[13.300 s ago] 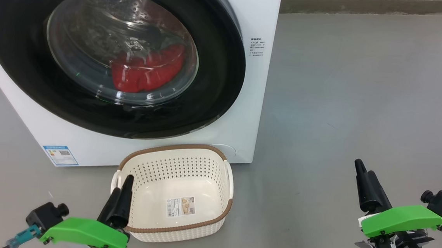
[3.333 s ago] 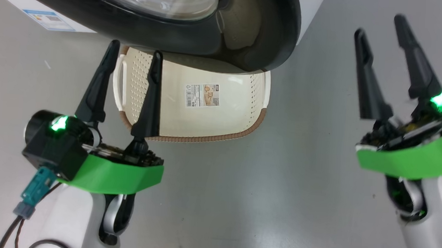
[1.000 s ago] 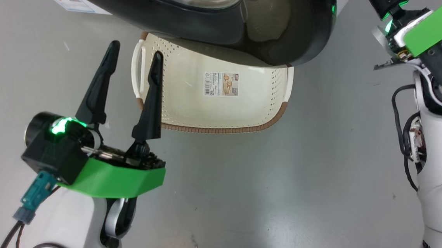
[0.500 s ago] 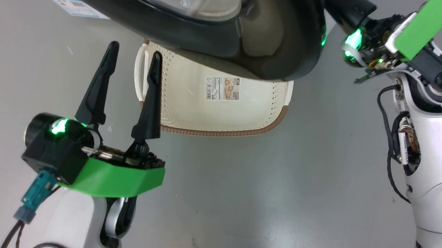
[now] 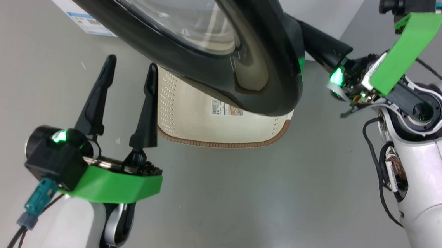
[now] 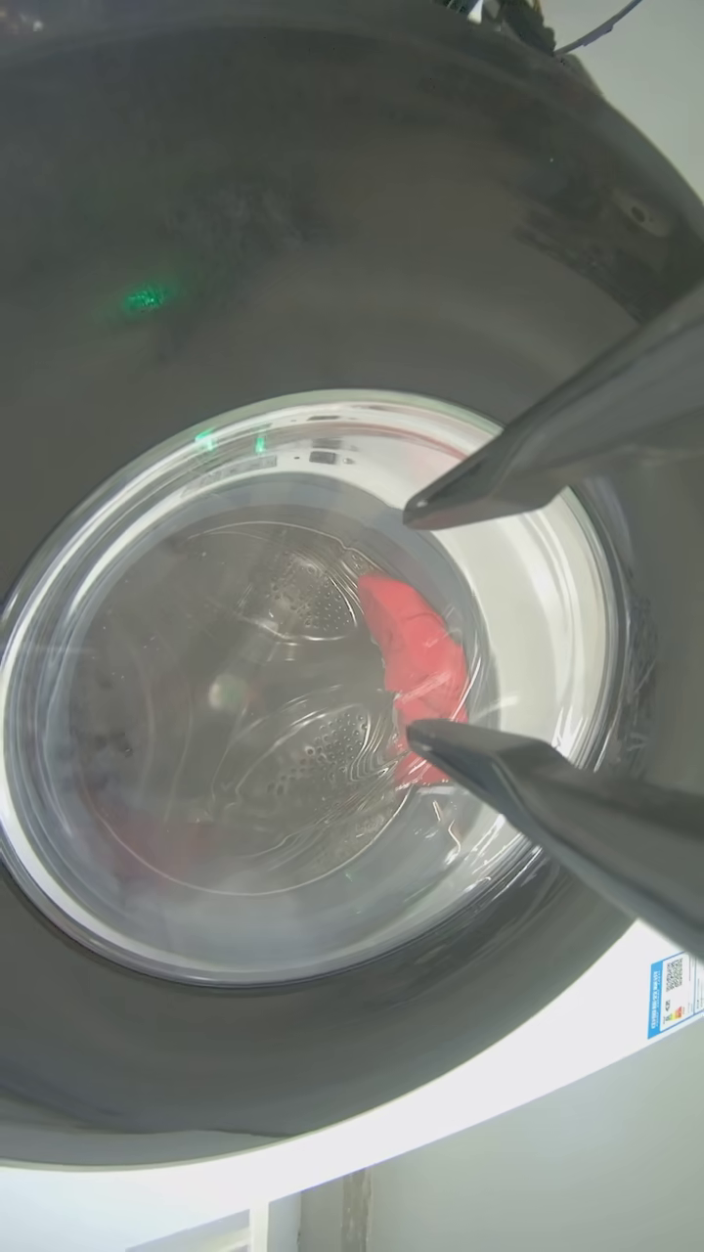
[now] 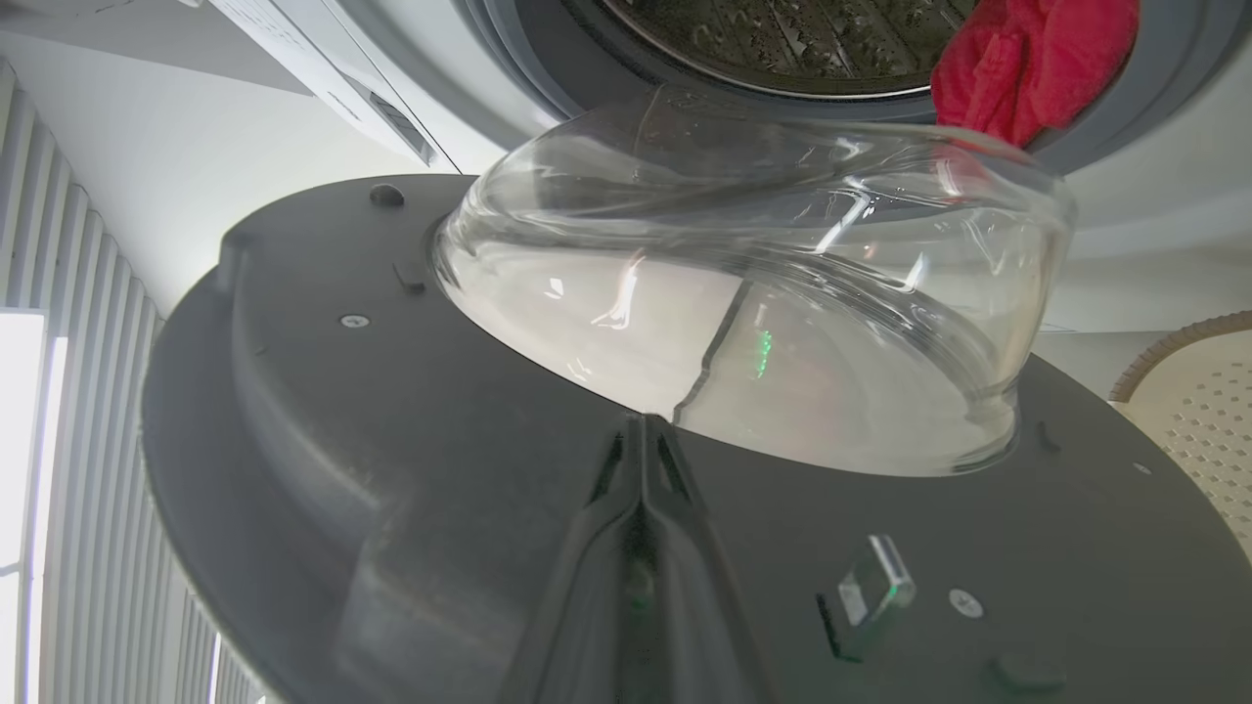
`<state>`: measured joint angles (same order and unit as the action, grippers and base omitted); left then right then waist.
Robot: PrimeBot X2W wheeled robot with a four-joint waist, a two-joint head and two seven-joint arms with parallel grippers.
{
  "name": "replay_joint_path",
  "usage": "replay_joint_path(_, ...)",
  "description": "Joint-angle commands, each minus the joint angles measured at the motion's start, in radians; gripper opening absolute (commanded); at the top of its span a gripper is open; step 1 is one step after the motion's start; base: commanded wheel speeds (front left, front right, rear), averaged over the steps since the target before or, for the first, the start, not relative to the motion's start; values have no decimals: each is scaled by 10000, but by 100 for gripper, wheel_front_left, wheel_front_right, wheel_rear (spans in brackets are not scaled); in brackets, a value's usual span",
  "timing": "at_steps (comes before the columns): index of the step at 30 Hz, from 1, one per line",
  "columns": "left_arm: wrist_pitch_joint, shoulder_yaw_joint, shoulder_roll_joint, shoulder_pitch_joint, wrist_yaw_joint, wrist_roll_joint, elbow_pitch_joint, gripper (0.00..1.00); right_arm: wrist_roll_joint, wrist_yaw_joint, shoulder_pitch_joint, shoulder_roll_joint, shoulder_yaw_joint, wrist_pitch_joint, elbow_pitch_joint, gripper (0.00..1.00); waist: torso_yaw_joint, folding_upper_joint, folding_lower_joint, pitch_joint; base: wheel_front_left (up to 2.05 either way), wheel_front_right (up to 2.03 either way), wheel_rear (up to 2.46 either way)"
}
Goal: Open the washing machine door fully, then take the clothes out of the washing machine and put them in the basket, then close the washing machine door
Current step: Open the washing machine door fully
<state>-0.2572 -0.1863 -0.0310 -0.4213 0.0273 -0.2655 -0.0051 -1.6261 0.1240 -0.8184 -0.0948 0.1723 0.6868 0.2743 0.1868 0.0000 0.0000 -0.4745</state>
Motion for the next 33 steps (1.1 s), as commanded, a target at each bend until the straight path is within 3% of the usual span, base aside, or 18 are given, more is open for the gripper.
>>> replay_joint_path(1,-46,328,-192,293,57,20,-134,100,-86,67,327,136,191,-38,-344,0,122,0,0,251,0,0,0)
replay_joint_path(21,32,170,-192,1074,266,-162,645,100,-968,67,2256,-305,963,-599,-442,0,937,0,0,1876,0,0,0)
replay_joint_path(33,163,-103,-193,1464,452,-387,766,100,-1959,67,3045,-666,2169,-1045,-569,0,1463,0,0,2667,0,0,0)
